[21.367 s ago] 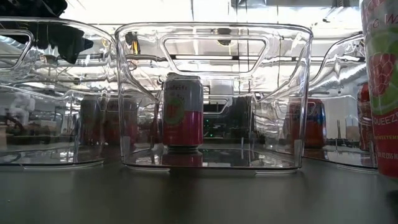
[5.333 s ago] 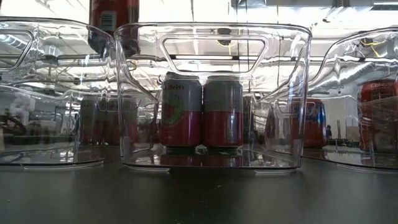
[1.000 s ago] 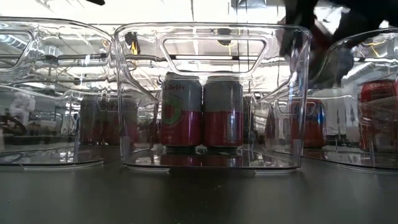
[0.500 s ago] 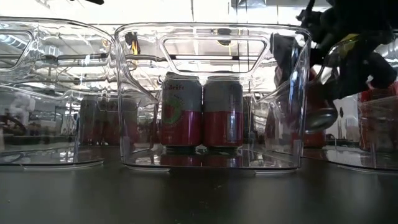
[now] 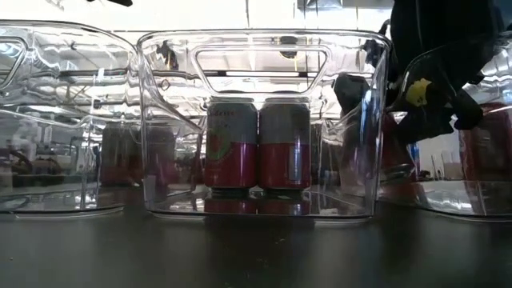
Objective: Sort soda cans
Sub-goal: Put the red soda can into the right transparent bin, then put the pink-white soda can into the center transparent bin
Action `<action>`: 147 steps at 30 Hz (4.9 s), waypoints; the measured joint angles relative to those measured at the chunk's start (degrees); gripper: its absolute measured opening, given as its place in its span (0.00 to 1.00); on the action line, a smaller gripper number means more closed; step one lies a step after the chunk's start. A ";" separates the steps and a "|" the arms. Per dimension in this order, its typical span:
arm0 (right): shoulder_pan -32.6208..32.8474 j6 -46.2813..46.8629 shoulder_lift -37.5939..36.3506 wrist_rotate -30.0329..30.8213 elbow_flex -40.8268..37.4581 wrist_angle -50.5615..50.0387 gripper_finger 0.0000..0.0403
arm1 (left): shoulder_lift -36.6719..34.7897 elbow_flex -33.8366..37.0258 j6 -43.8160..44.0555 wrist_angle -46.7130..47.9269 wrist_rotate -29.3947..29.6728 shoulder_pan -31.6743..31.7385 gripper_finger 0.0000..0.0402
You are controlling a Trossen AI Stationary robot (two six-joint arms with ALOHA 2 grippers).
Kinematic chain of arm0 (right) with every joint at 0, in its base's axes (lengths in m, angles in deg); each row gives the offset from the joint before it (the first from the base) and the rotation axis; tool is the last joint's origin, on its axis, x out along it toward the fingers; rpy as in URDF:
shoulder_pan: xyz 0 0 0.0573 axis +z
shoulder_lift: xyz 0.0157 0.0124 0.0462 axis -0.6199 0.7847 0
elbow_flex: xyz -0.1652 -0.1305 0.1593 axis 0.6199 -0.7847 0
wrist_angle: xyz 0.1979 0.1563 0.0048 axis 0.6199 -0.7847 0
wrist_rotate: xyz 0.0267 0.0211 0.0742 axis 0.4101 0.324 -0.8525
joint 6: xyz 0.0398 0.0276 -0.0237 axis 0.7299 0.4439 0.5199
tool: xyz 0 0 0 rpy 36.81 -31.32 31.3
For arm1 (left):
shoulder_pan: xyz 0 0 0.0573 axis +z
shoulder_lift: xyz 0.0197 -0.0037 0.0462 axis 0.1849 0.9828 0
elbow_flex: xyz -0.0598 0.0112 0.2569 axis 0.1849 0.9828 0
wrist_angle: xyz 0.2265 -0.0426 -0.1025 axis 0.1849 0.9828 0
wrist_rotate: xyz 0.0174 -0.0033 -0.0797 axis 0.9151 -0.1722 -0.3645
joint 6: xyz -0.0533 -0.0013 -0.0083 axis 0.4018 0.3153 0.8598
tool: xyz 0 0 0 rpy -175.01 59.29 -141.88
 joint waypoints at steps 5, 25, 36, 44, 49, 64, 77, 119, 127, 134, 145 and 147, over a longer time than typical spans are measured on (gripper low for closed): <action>0.92 -0.15 -0.14 -0.75 0.27 -0.12 0.80 | 0.00 0.00 -0.02 0.00 0.01 0.02 0.93; 1.97 -1.47 -0.70 -1.00 0.28 -0.28 0.80 | 0.00 0.00 -0.02 -0.02 0.02 0.02 0.93; 1.97 -1.94 -0.73 -0.91 0.28 -0.28 0.80 | 0.00 0.00 0.00 -0.04 0.02 0.02 0.93; 1.99 -2.93 -0.81 -0.69 0.30 -0.65 0.92 | 0.02 0.00 -0.02 -0.85 0.02 0.02 0.93; 1.99 -2.91 -0.81 -0.98 0.30 -0.63 0.99 | 0.01 0.00 -0.04 -0.94 0.02 0.02 0.93; 5.27 -3.57 -4.65 -1.44 0.19 -2.45 0.98 | 0.02 0.00 -0.07 -1.31 0.02 0.02 0.93; 7.49 -3.58 -5.01 -5.37 0.24 -1.71 0.98 | 0.00 0.00 -0.11 -3.64 0.04 0.02 0.93; 10.93 -2.01 -27.67 -35.69 6.54 2.42 0.77 | 0.01 0.00 -0.63 -3.80 0.04 0.02 0.93; 10.78 -2.75 -22.36 -35.14 16.08 -7.40 0.55 | 0.02 0.00 -1.83 -3.80 0.05 0.02 0.93; 10.44 -0.49 -16.73 -35.65 16.06 -7.27 0.50 | 0.02 0.00 -3.17 -3.80 0.07 0.02 0.93; 7.12 -2.86 -9.81 -37.00 16.04 -7.36 0.33 | 0.02 0.00 -3.67 -3.80 0.07 0.02 0.93; 6.37 -3.53 -9.17 -36.95 16.02 -7.55 0.26 | 0.02 0.00 -3.67 -3.80 0.07 0.02 0.93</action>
